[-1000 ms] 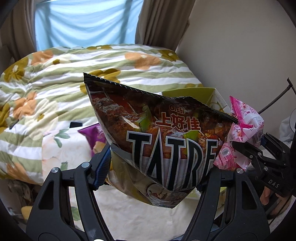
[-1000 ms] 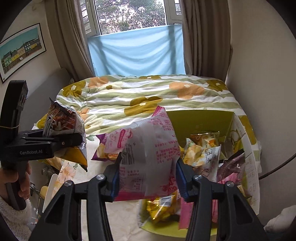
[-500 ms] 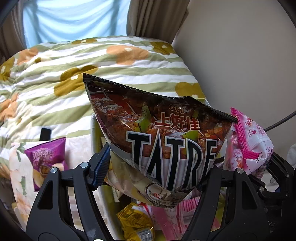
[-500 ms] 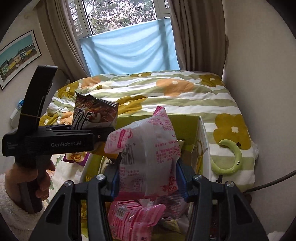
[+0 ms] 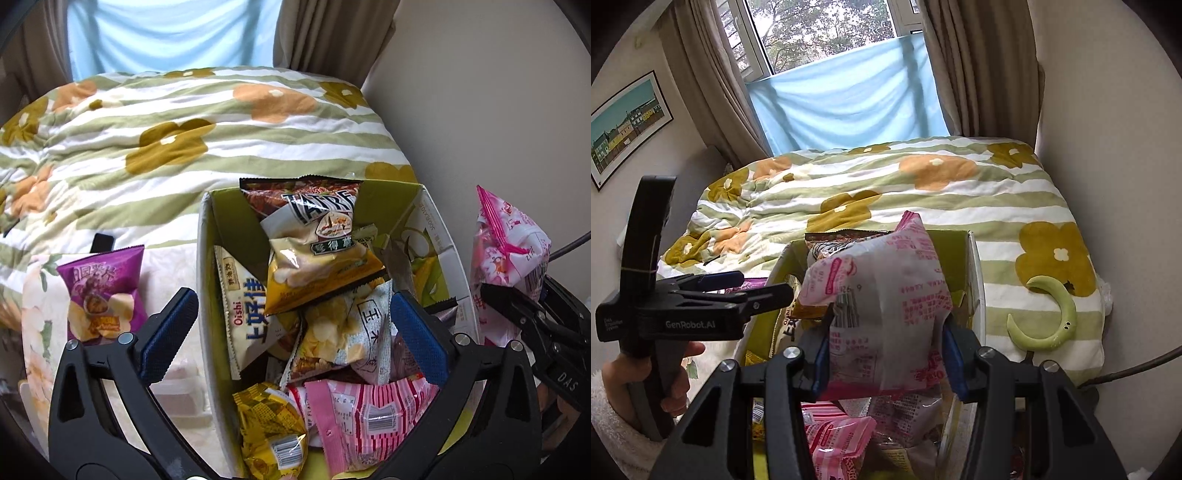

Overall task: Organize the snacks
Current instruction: 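Carry both bags over the box, open the left gripper while the right releases its bag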

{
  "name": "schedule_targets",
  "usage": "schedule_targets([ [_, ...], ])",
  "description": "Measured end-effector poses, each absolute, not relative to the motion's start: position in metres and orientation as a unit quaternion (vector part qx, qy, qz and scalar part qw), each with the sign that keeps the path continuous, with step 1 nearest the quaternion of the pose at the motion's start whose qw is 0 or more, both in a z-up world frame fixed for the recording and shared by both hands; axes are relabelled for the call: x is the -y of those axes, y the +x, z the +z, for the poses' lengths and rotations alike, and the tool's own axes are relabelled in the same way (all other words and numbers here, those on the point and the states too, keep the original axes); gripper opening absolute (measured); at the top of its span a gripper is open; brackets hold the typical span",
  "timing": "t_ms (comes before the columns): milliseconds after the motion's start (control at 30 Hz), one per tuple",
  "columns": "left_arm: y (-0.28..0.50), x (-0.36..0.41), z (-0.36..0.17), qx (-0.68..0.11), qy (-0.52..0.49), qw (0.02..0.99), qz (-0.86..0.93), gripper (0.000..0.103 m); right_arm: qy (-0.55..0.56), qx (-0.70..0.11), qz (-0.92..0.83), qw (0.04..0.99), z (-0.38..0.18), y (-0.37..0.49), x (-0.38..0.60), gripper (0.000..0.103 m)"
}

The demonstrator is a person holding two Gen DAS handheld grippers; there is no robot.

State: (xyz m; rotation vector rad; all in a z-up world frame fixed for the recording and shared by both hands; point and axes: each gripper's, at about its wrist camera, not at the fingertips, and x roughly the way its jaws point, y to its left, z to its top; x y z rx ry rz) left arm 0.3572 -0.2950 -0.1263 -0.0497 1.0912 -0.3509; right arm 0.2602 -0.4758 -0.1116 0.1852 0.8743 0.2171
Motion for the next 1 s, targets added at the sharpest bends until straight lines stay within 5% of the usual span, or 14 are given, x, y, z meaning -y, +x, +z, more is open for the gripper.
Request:
schedule_targets([
  [500, 0.325, 0.282, -0.114, -0.509, -0.004, 0.847, -0.152, 0.103, 0.108, -0.468, 0.091, 0.872, -0.140, 0.316, 0.476, 0.048],
  [600, 0.323, 0.280, -0.118, -0.515, 0.003, 0.845, -0.144, 0.103, 0.120, -0.477, 0.092, 0.866, -0.150, 0.324, 0.479, 0.062],
  [667, 0.321, 0.277, -0.121, -0.519, -0.001, 0.844, -0.138, 0.103, 0.129, -0.475, 0.092, 0.865, -0.154, 0.323, 0.483, 0.094],
  [700, 0.319, 0.276, -0.122, -0.521, -0.004, 0.842, -0.138, 0.103, 0.134, -0.471, 0.094, 0.867, -0.155, 0.320, 0.484, 0.101],
  [1000, 0.309, 0.275, -0.135, -0.535, -0.006, 0.835, -0.128, 0.103, 0.124, -0.462, 0.115, 0.871, -0.157, 0.306, 0.482, 0.103],
])
